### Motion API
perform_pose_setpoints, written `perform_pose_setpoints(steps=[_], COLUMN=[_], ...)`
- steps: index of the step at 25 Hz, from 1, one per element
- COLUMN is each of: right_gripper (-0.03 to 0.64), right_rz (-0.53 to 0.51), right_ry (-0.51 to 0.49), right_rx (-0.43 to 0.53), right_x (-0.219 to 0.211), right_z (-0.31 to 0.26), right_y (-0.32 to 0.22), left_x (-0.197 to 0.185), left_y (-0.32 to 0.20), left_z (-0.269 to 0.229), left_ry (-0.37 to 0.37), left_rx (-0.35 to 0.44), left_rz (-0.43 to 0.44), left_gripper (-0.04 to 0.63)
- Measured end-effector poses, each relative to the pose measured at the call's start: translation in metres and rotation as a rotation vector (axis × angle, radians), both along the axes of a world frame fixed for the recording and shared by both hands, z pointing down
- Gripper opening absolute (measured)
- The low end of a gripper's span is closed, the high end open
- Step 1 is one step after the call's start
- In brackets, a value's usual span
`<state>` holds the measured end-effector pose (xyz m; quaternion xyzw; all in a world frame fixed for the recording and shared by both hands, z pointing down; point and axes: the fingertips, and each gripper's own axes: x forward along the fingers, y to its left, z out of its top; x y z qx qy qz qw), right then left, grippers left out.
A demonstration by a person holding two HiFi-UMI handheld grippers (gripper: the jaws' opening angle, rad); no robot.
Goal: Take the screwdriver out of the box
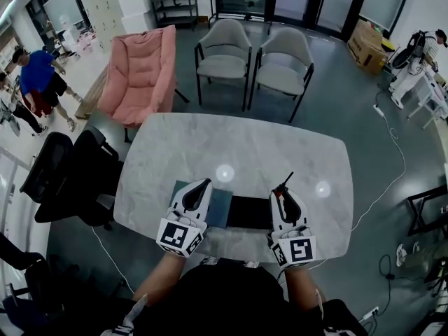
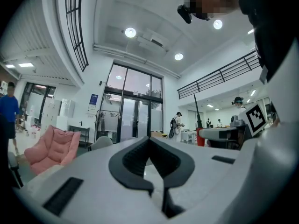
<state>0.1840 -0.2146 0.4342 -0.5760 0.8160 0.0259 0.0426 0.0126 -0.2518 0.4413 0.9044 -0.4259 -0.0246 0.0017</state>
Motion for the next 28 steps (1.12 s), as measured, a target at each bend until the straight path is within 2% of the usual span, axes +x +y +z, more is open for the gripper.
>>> perform_pose_setpoints(steps=[4,13,28], right_gripper=[0.11,0.109,0.109], right_rz=[-0.002,-0.006,-0.029], right_ry=[0.006,0.001,0.005], right_rx=[0.041,0.068,0.085], right_x=[-0.005,-0.01,-0.01], right_z=[-0.015,-0.027,-0.034], right_y=[0.009,0.015,0.021], left_x=[0.005,0.01,0.009], left_y=[0.008,0.018,0.025], left_z=[-0.001,0.0,0.0], left_ry=[-0.01,-0.005,-0.017], left_rx=[0.006,-0.001,-0.006], left_rz=[0.023,0.045,0.029], left_gripper=[0.005,0.005,0.005])
